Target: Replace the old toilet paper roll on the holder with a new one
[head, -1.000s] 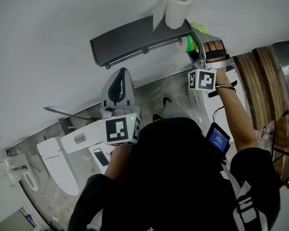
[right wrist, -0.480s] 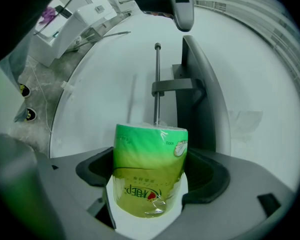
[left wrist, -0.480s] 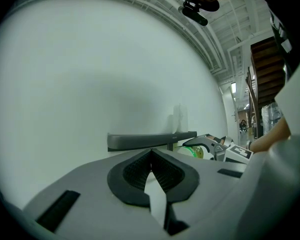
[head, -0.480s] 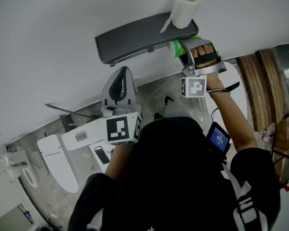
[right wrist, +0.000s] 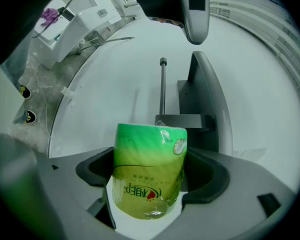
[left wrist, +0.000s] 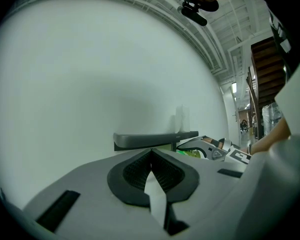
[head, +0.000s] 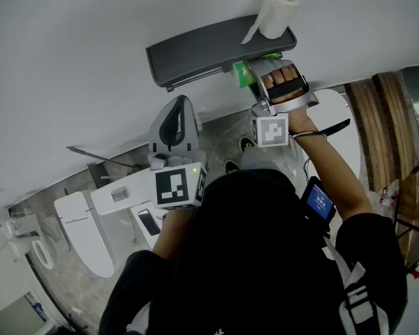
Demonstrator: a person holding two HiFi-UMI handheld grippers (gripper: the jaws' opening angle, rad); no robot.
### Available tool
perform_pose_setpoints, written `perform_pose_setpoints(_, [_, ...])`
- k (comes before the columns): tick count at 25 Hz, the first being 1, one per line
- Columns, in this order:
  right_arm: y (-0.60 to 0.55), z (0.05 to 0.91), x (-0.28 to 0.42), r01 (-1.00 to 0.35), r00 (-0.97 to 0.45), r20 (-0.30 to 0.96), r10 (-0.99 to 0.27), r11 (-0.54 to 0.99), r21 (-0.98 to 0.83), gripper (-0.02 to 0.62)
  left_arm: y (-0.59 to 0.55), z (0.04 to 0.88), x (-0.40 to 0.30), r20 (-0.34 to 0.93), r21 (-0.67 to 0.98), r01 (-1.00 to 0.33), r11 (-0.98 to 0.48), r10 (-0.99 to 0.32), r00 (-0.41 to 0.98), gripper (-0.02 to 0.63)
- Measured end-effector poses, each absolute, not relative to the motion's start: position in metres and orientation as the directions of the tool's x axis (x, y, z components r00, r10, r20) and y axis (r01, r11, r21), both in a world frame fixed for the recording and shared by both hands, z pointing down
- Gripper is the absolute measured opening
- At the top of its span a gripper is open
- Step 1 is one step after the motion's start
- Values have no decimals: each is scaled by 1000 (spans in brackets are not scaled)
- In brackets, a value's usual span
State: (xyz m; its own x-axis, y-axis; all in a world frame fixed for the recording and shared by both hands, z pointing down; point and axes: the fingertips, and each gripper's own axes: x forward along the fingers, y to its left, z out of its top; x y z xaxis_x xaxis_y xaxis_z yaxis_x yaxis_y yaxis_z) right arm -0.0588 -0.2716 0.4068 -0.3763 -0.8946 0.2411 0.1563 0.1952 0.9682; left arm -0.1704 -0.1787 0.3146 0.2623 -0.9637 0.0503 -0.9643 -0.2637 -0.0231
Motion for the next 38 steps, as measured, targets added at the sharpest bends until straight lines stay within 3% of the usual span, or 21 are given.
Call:
perform_pose_setpoints(15, [-266,411,-58,164,-343,339,-876,300,940,415,-172,320,-186,53,-3,-967,-254,-966,254,21])
perform_pose_setpoints(22, [-237,393,-63,153,-425,346,-836,311,938,414,-172,322,-178,60,2,-964,-265,-962,265,21])
perform_pose_setpoints(27, [-200,347,-81,4,-579,326,-747,397,918,414,-171,321,-174,57,-3,-963,-269,-962,268,21])
perform_pose_setpoints(34, [-175,256,-82,-366,-744,172,-645,609,703,408,-170,316,-162,46,-4,-959,-282,-958,282,21])
perform_pose_setpoints(36, [-178,231,-69,-462,-754,85,-651,618,635,349,-170,315,-156,43,-5,-957,-290,-956,289,21])
perform_pose_setpoints(38, [-188,214,-47,-585,-718,-5,-696,599,547,157,-170,314,-151,40,-4,-954,-299,-953,299,21])
